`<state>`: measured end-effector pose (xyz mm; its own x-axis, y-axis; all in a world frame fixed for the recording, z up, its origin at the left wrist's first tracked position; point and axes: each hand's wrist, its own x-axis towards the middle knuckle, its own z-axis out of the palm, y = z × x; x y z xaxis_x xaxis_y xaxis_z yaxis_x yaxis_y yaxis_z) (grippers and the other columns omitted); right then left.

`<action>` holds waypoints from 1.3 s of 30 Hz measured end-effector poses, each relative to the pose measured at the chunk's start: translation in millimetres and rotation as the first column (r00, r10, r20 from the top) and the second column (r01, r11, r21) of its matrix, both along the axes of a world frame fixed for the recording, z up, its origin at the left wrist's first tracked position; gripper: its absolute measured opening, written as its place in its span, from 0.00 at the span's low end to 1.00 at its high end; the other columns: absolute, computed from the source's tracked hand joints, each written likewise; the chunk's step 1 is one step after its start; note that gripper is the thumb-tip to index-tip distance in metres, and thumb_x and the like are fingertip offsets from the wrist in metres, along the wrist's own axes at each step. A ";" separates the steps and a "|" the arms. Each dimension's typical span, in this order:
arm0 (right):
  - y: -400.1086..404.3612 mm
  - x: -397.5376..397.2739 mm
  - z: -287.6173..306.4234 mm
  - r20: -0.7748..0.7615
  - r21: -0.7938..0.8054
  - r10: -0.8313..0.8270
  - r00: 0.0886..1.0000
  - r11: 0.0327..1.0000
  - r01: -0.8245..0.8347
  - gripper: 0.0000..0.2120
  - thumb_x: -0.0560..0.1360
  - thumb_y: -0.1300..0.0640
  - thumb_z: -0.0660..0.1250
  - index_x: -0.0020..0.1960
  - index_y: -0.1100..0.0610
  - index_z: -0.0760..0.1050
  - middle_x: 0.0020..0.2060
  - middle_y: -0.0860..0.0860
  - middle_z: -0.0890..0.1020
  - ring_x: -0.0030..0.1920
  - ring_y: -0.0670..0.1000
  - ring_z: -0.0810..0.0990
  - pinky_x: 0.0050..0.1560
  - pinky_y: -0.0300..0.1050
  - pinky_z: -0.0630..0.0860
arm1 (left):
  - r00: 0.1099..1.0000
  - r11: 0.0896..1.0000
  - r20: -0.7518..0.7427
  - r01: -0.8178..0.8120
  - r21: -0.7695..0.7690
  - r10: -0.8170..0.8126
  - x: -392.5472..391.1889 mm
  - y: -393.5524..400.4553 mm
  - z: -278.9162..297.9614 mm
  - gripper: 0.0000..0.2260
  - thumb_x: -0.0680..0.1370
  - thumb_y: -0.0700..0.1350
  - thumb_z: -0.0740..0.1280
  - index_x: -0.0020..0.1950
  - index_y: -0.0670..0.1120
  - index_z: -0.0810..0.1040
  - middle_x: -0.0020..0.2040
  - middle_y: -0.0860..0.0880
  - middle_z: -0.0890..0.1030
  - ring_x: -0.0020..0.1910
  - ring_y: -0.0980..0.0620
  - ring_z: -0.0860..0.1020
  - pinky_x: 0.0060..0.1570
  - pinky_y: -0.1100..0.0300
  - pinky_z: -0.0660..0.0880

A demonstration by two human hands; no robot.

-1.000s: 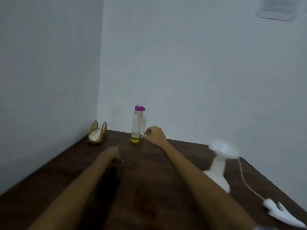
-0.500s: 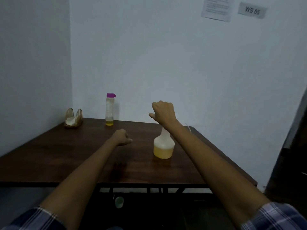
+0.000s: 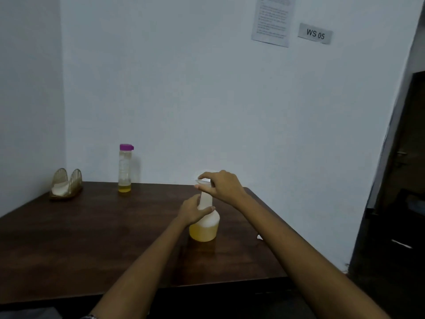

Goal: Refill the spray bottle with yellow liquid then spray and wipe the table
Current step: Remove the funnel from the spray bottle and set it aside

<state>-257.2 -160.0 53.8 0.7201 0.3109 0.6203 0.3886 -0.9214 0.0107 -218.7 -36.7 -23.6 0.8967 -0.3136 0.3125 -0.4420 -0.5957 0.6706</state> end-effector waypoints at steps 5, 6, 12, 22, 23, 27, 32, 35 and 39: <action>-20.9 3.4 -2.6 -0.004 0.312 0.030 1.000 0.950 -0.028 0.19 0.73 0.40 0.66 0.40 0.57 0.80 0.29 0.48 0.78 0.32 0.46 0.75 0.33 0.38 0.66 | 1.000 1.000 0.001 -0.030 -0.008 0.030 12.8 -8.6 -3.0 0.21 0.75 0.52 0.68 0.63 0.41 0.73 0.59 0.43 0.78 0.57 0.45 0.76 0.50 0.57 0.71; -25.0 3.6 -4.1 -0.006 0.388 0.007 1.000 0.922 -0.004 0.20 0.73 0.39 0.66 0.40 0.57 0.79 0.30 0.48 0.78 0.32 0.45 0.75 0.34 0.38 0.67 | 0.999 0.999 -0.010 -0.034 0.007 0.034 14.7 -8.6 -1.7 0.22 0.74 0.52 0.69 0.63 0.40 0.74 0.60 0.43 0.78 0.58 0.45 0.76 0.50 0.57 0.71; -32.2 -0.1 3.8 -0.347 0.748 0.124 0.930 0.634 0.194 0.24 0.73 0.51 0.70 0.63 0.59 0.67 0.32 0.52 0.82 0.25 0.46 0.78 0.25 0.36 0.71 | 0.997 0.996 -0.024 -0.069 0.060 0.070 18.7 -10.4 3.0 0.24 0.73 0.54 0.70 0.63 0.40 0.74 0.61 0.43 0.78 0.59 0.46 0.76 0.54 0.54 0.72; -27.8 0.2 36.0 -0.495 0.832 0.265 0.827 0.420 0.363 0.13 0.74 0.69 0.67 0.57 0.68 0.71 0.31 0.57 0.78 0.23 0.47 0.74 0.23 0.34 0.72 | 0.995 0.993 -0.047 -0.079 0.088 0.084 19.5 -10.4 5.5 0.22 0.73 0.54 0.70 0.59 0.39 0.75 0.57 0.42 0.78 0.56 0.45 0.76 0.48 0.56 0.70; -27.7 0.7 36.9 -0.498 0.835 0.269 0.825 0.407 0.371 0.11 0.74 0.69 0.67 0.55 0.68 0.72 0.31 0.57 0.77 0.23 0.47 0.74 0.23 0.34 0.72 | 0.995 0.993 -0.049 -0.081 0.088 0.086 19.4 -10.3 5.7 0.22 0.73 0.54 0.70 0.59 0.39 0.75 0.57 0.42 0.78 0.57 0.45 0.76 0.49 0.55 0.71; -27.3 0.6 37.6 -0.535 0.798 0.216 0.817 0.446 0.404 0.06 0.74 0.69 0.66 0.51 0.67 0.73 0.33 0.58 0.78 0.26 0.48 0.74 0.24 0.36 0.72 | 0.995 0.994 -0.053 -0.080 0.078 0.084 18.7 -10.8 4.9 0.22 0.73 0.54 0.70 0.60 0.39 0.75 0.58 0.42 0.78 0.57 0.44 0.75 0.49 0.56 0.70; -29.8 3.0 36.5 -0.526 0.820 0.236 0.817 0.395 0.414 0.01 0.74 0.69 0.66 0.45 0.66 0.74 0.32 0.57 0.78 0.22 0.46 0.75 0.24 0.34 0.73 | 0.995 0.994 -0.058 -0.081 0.070 0.085 18.3 -10.6 5.4 0.23 0.73 0.53 0.70 0.61 0.39 0.74 0.59 0.42 0.78 0.58 0.45 0.75 0.49 0.56 0.70; -30.1 2.4 34.3 -0.499 0.848 0.283 0.819 0.352 0.395 0.04 0.73 0.69 0.66 0.48 0.68 0.75 0.34 0.57 0.79 0.25 0.47 0.75 0.26 0.34 0.73 | 0.996 0.995 -0.056 -0.072 0.062 0.076 20.6 -10.2 4.2 0.23 0.73 0.53 0.70 0.61 0.39 0.74 0.60 0.42 0.78 0.59 0.45 0.75 0.52 0.56 0.71; -29.1 -2.0 34.4 -0.507 0.828 0.262 0.822 0.412 0.380 0.04 0.74 0.67 0.68 0.43 0.63 0.73 0.32 0.57 0.79 0.26 0.48 0.75 0.26 0.35 0.74 | 0.995 0.995 -0.054 -0.074 0.068 0.078 20.6 -9.5 2.7 0.24 0.73 0.53 0.70 0.62 0.39 0.74 0.60 0.42 0.77 0.59 0.45 0.75 0.52 0.55 0.71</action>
<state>-259.2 -189.1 88.3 0.9735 -0.2249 0.0410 -0.0260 -0.2872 -0.9575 -198.1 -46.2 -20.9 0.9344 -0.2622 0.2412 -0.3562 -0.6699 0.6515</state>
